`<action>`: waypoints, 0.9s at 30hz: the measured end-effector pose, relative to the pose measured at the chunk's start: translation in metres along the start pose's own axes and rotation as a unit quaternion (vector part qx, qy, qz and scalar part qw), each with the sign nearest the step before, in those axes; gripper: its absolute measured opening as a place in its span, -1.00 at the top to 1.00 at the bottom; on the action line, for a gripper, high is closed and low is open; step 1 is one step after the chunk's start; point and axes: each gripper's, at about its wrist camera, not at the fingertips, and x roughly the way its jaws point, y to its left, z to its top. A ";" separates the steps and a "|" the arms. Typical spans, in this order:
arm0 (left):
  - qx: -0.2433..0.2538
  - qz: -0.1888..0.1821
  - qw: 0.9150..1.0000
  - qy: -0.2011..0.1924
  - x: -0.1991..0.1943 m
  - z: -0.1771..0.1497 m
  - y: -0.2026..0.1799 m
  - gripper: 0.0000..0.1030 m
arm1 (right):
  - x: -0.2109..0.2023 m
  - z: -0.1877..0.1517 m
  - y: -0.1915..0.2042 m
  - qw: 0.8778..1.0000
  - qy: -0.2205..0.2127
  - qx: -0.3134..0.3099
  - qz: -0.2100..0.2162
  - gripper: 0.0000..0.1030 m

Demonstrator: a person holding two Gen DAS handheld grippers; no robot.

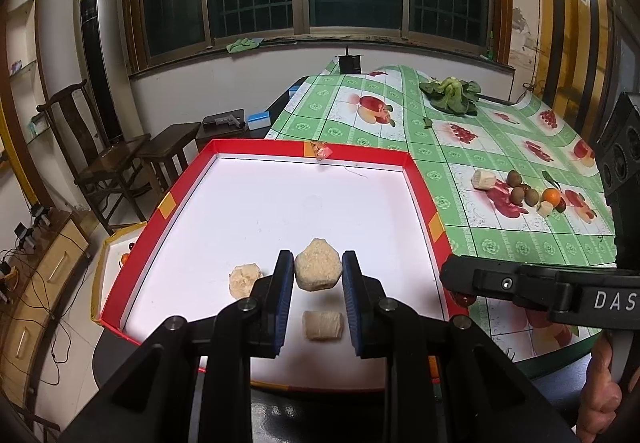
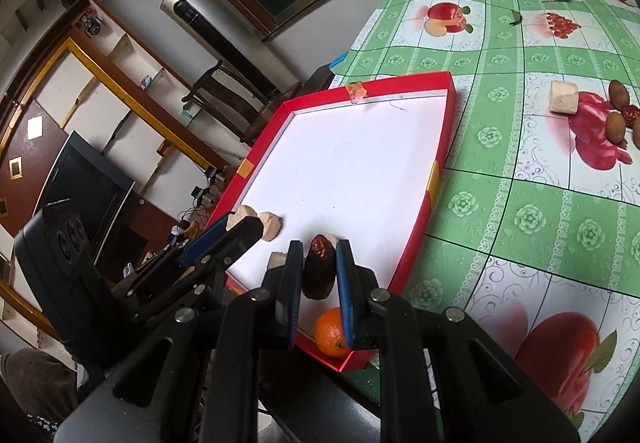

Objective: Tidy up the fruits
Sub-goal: 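Carry the cake and red date over the white tray, then open the right gripper to drop the red date while the left gripper releases its item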

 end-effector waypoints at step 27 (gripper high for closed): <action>0.001 0.025 1.000 0.012 0.005 -0.003 0.000 0.50 | 0.011 -0.001 -0.002 1.000 0.025 0.011 0.005 0.64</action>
